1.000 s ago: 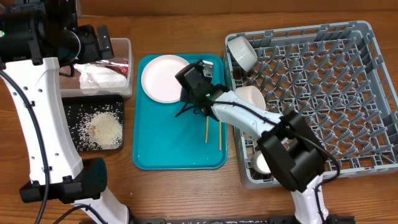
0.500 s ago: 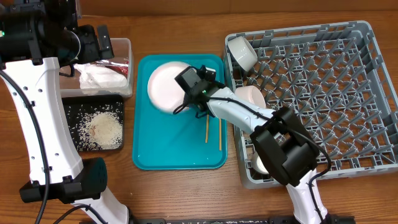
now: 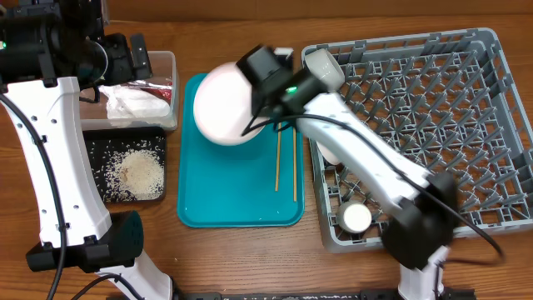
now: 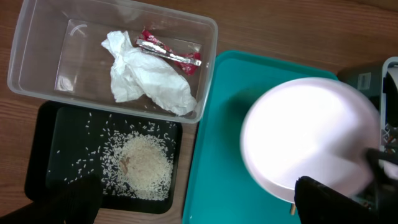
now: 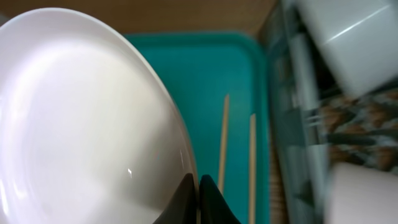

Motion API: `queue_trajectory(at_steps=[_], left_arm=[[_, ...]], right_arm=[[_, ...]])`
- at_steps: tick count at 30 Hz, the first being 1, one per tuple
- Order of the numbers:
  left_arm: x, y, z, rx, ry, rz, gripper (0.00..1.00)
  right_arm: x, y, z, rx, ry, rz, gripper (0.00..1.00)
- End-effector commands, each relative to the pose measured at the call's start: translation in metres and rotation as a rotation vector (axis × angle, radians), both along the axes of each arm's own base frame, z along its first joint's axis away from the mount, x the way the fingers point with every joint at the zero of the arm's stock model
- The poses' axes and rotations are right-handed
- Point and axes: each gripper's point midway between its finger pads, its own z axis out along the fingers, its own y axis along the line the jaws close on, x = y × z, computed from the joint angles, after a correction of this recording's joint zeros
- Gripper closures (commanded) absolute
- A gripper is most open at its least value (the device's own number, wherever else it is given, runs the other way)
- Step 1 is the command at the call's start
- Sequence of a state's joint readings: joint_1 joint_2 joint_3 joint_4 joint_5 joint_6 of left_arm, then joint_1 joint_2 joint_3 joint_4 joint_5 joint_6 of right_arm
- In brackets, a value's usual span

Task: Sort waste into correct bins and load items into the dishwasher
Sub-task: 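Lift the white plate and stand it upright in the rack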

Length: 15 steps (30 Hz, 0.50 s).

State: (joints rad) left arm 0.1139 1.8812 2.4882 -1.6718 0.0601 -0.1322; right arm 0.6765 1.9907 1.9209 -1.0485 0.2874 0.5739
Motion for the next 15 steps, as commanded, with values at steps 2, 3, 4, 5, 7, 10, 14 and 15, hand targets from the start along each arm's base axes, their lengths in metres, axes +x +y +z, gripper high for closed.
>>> queue_trajectory(at_steps=[2, 3, 4, 5, 7, 10, 14, 15], left_arm=[[0.0, 0.0, 0.006, -0.006, -0.02, 0.003, 0.0], [0.0, 0.0, 0.006, -0.006, -0.02, 0.003, 0.0], [0.0, 0.0, 0.006, -0.006, -0.02, 0.003, 0.0], [0.0, 0.0, 0.006, -0.006, -0.02, 0.003, 0.0], [0.0, 0.0, 0.006, -0.006, -0.02, 0.003, 0.0], [0.0, 0.0, 0.006, -0.006, -0.02, 0.003, 0.0], [0.0, 0.0, 0.006, -0.006, -0.02, 0.003, 0.0], [0.0, 0.0, 0.006, -0.006, -0.02, 0.003, 0.0]], right_arm=[[-0.004, -0.1, 0.127, -0.087, -0.287, -0.21, 0.96], [-0.008, -0.123, 0.14, -0.125, -0.315, -0.262, 0.96], [-0.011, -0.141, 0.149, -0.158, -0.335, -0.302, 0.96], [-0.015, -0.16, 0.157, -0.202, -0.349, -0.333, 0.96], [-0.02, -0.189, 0.167, -0.274, -0.359, -0.381, 0.96], [-0.033, -0.242, 0.17, -0.381, -0.322, -0.49, 0.96], [-0.039, -0.284, 0.169, -0.461, -0.276, -0.569, 0.96], [-0.038, -0.289, 0.17, -0.486, -0.268, -0.553, 0.96]])
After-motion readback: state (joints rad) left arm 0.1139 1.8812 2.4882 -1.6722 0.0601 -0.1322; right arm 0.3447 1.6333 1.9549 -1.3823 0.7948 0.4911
